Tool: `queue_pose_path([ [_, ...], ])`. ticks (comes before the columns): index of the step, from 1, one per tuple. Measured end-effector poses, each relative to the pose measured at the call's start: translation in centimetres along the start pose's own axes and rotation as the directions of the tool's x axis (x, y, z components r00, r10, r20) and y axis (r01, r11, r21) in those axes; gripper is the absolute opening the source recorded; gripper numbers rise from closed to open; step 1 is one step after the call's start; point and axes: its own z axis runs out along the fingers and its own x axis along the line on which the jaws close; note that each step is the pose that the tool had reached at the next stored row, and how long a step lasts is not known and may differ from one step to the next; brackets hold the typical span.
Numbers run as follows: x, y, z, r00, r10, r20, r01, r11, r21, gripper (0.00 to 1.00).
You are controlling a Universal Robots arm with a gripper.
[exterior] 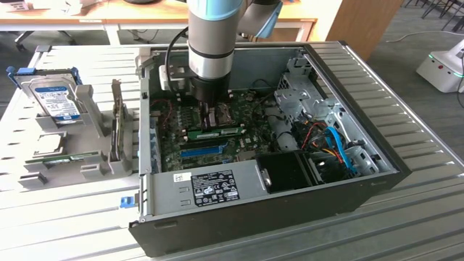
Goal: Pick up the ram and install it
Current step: 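Press down the ram until it locks into place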
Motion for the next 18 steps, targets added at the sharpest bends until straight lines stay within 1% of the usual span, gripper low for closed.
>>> queue_pose_path([
  [18,0.01,0.0,0.15,1.0,0.0,-0.0002,0.0,1.0,0.0,0.11],
])
